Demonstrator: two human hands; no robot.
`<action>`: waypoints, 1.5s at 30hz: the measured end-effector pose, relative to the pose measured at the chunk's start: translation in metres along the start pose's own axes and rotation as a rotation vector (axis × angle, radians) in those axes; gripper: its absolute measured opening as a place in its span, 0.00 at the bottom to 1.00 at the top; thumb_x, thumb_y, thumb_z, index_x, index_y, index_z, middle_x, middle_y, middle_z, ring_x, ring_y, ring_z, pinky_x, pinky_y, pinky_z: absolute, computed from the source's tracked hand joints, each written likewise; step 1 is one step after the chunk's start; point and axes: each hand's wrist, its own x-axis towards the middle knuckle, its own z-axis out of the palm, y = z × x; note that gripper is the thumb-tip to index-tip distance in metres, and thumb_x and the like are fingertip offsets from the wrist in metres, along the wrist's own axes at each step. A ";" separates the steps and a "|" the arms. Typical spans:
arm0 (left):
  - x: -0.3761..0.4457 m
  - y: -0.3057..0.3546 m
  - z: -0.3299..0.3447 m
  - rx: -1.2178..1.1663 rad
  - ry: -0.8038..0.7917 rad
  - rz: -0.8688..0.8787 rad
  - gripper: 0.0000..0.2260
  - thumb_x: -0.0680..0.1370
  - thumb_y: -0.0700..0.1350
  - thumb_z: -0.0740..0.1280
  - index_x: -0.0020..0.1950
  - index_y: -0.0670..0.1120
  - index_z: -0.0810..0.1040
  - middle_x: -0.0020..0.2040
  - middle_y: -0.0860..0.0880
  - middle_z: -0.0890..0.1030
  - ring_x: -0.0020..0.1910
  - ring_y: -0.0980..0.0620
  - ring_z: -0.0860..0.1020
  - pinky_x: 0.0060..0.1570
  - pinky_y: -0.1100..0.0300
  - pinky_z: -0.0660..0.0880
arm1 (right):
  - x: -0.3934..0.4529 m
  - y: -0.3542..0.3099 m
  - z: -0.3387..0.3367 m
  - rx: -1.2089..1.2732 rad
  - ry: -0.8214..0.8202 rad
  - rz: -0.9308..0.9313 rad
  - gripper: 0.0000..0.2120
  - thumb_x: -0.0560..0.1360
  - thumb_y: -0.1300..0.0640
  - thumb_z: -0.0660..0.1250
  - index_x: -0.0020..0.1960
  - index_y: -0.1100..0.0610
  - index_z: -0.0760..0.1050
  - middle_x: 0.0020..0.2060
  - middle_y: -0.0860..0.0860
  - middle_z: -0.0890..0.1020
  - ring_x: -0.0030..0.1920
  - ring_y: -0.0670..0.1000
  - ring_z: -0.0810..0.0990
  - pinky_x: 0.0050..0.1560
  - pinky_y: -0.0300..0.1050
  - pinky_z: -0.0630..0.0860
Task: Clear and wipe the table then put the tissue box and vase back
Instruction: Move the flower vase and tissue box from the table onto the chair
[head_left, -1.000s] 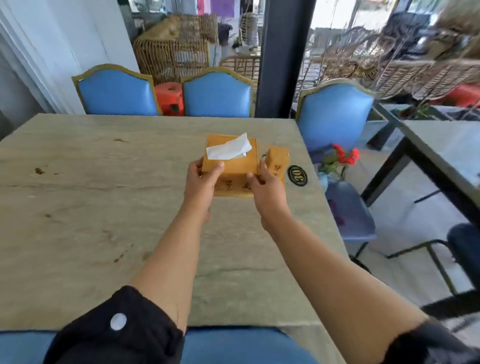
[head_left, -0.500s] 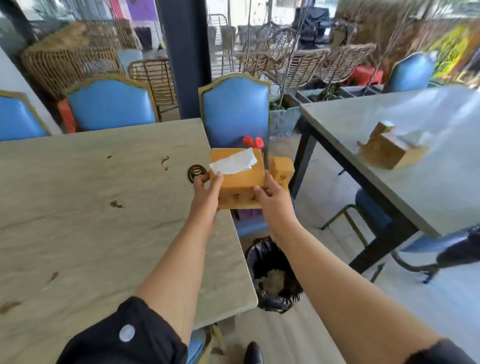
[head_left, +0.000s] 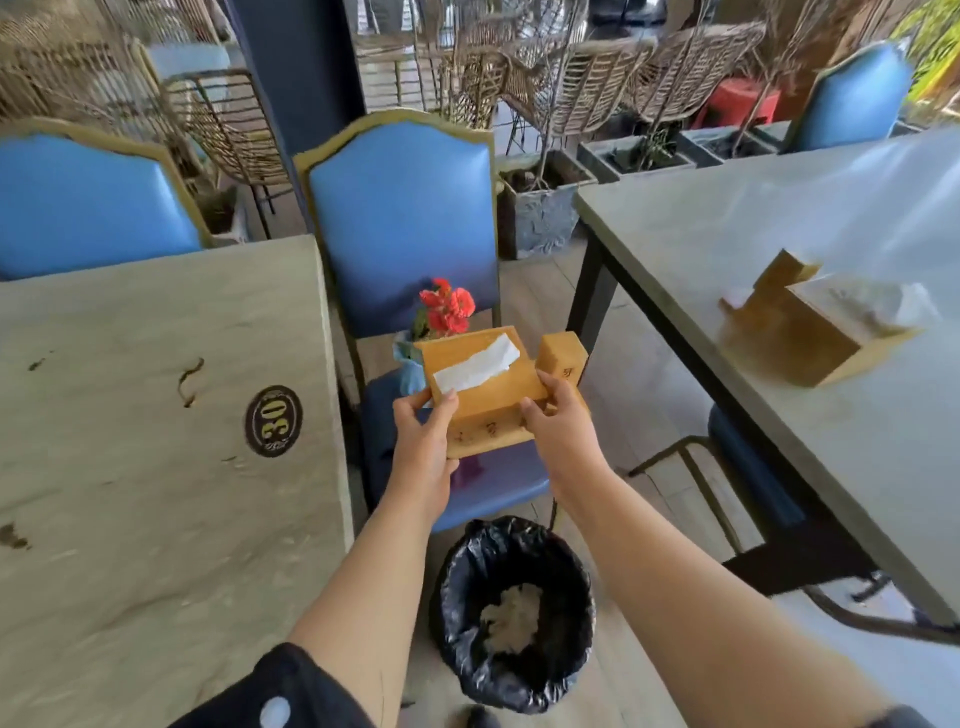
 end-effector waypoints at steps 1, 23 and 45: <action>0.013 -0.005 0.006 0.010 0.013 -0.001 0.08 0.77 0.52 0.67 0.53 0.57 0.69 0.53 0.55 0.80 0.55 0.50 0.79 0.64 0.39 0.69 | 0.014 0.005 0.000 0.006 0.009 0.021 0.22 0.79 0.56 0.63 0.72 0.50 0.65 0.57 0.47 0.76 0.55 0.48 0.75 0.56 0.45 0.72; 0.217 -0.185 0.098 -0.165 0.398 -0.221 0.52 0.54 0.48 0.82 0.65 0.70 0.52 0.66 0.50 0.72 0.60 0.45 0.77 0.48 0.55 0.76 | 0.314 0.147 -0.004 -0.073 -0.365 0.207 0.11 0.82 0.56 0.55 0.58 0.50 0.75 0.55 0.49 0.78 0.55 0.49 0.76 0.48 0.42 0.73; 0.215 -0.208 0.090 0.421 0.607 -0.057 0.15 0.78 0.46 0.66 0.65 0.49 0.72 0.62 0.52 0.75 0.61 0.56 0.73 0.59 0.58 0.70 | 0.316 0.186 -0.003 -0.138 -0.316 0.190 0.25 0.81 0.64 0.57 0.75 0.47 0.59 0.65 0.45 0.70 0.59 0.44 0.69 0.58 0.44 0.71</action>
